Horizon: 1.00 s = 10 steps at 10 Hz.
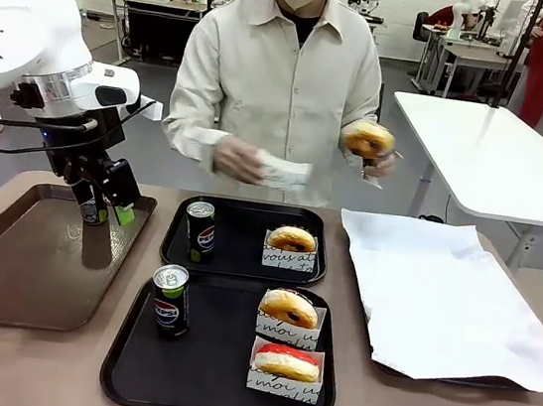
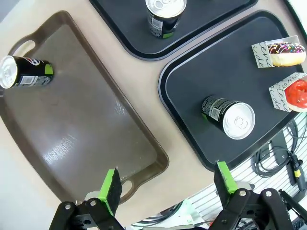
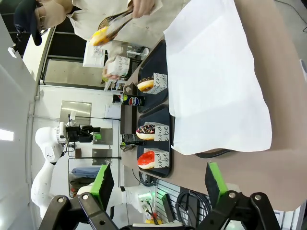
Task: Set up donuts and drinks on trays.
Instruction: Pick up one Pepsi coke from the Handle tray and place it on the Flat Tray without a Pepsi coke.
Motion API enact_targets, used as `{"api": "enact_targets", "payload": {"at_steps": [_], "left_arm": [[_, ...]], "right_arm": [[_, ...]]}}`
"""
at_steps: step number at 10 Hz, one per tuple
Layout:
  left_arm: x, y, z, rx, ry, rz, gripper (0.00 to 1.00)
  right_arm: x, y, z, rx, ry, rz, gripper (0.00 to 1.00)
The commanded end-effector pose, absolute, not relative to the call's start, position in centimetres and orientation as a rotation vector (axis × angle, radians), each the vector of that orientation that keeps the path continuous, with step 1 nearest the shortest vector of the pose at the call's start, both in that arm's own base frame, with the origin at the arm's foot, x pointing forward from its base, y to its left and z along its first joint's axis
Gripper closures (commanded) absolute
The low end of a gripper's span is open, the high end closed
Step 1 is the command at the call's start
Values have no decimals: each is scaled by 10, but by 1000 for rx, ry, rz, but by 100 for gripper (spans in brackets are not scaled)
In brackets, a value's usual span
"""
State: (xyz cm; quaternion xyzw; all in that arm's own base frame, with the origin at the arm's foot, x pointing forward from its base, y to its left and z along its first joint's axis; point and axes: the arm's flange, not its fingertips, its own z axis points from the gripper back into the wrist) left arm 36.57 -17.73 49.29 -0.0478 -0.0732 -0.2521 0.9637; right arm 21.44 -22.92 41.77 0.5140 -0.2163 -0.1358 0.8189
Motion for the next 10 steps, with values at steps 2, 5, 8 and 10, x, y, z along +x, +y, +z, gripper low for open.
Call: {"api": "enact_targets", "payload": {"at_steps": [2, 5, 8, 10], "left_arm": [[366, -177, 493, -97, -148, -510, 0], [389, -73, 485, -350, -168, -188, 0], [373, 17, 496, -788, -171, -4, 0], [377, 66, 499, -915, -176, 33, 0]], "right_arm": [[214, -230, 417, 1107, -473, -278, 0], [214, -230, 417, 1107, -473, -278, 0], [214, -230, 417, 1107, -473, -278, 0], [214, -230, 417, 1107, -473, -278, 0]]}}
